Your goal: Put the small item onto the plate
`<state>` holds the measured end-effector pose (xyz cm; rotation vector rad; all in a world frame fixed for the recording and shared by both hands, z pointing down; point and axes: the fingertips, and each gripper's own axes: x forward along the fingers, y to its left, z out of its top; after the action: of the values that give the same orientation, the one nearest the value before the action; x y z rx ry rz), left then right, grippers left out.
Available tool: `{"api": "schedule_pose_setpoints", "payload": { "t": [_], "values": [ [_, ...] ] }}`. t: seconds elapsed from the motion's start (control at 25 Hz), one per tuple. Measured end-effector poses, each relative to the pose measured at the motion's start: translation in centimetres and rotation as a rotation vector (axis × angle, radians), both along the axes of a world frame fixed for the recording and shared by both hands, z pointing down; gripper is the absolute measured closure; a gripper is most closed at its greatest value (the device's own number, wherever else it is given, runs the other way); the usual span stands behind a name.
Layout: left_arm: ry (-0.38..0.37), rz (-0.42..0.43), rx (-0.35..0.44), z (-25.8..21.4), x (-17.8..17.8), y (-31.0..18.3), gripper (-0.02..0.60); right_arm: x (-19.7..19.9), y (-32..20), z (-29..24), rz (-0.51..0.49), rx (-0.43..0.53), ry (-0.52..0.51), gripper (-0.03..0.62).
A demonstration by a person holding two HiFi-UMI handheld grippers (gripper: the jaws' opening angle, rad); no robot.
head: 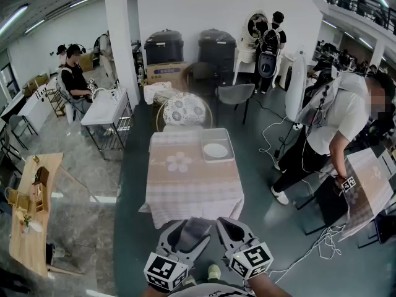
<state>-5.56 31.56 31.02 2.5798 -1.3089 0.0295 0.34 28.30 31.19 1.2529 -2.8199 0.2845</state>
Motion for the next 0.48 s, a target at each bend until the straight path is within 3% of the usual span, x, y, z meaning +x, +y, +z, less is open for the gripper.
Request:
{"api": "schedule_pose_setpoints", "payload": {
  "t": [0.48],
  "values": [
    [-0.004,0.010,0.000,0.7,-1.7,0.2,0.265,-1.1,0.5,0.1,0.007,-0.037,-0.068,0.579]
  ]
}}
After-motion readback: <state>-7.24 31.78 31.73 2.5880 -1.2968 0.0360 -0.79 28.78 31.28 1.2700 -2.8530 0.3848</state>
